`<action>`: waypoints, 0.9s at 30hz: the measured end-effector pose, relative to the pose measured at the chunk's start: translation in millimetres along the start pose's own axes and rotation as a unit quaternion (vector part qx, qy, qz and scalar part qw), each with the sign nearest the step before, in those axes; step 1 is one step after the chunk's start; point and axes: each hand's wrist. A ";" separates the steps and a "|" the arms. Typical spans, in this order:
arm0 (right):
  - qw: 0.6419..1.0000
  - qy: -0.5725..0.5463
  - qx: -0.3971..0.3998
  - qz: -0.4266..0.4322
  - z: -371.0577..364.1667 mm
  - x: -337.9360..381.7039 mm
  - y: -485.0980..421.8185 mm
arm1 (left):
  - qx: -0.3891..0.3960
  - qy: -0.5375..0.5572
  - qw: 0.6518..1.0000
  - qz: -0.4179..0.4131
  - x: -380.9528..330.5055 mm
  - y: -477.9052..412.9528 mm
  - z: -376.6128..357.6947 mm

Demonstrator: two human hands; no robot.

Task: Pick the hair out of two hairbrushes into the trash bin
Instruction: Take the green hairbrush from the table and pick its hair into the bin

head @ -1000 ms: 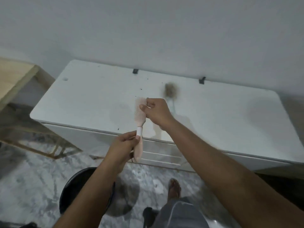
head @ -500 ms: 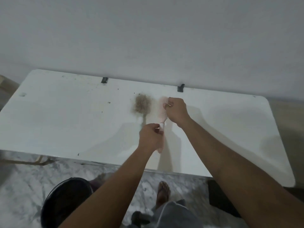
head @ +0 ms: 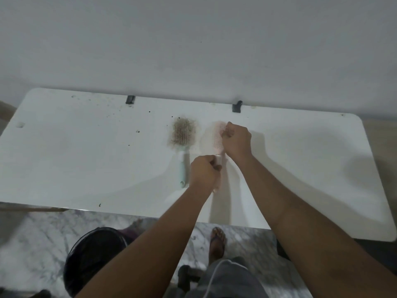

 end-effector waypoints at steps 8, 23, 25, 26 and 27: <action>0.997 0.051 -0.027 0.056 13.5 12.3 -2.1 | -0.076 0.044 0.996 -0.004 16.0 5.6 39.2; 0.992 -0.101 0.069 0.030 -57.1 56.3 19.5 | -0.069 -0.003 0.995 0.069 61.2 -0.5 78.3; 0.993 -0.079 0.077 0.035 -64.2 54.1 22.0 | -0.053 -0.043 0.996 0.064 57.3 1.0 69.1; 0.994 -0.066 0.080 0.042 -66.6 52.5 23.3 | -0.052 -0.073 0.995 0.053 56.6 0.9 65.4; 0.994 -0.057 0.081 0.045 -68.3 52.5 25.8 | -0.052 -0.098 0.993 0.043 55.9 1.1 63.3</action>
Point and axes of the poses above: each hand's wrist, its own y-axis away from the middle knuckle, its own z-axis out of the back of the hand, x = y × z, and after that the axes turned 13 degrees about -y, right-handed
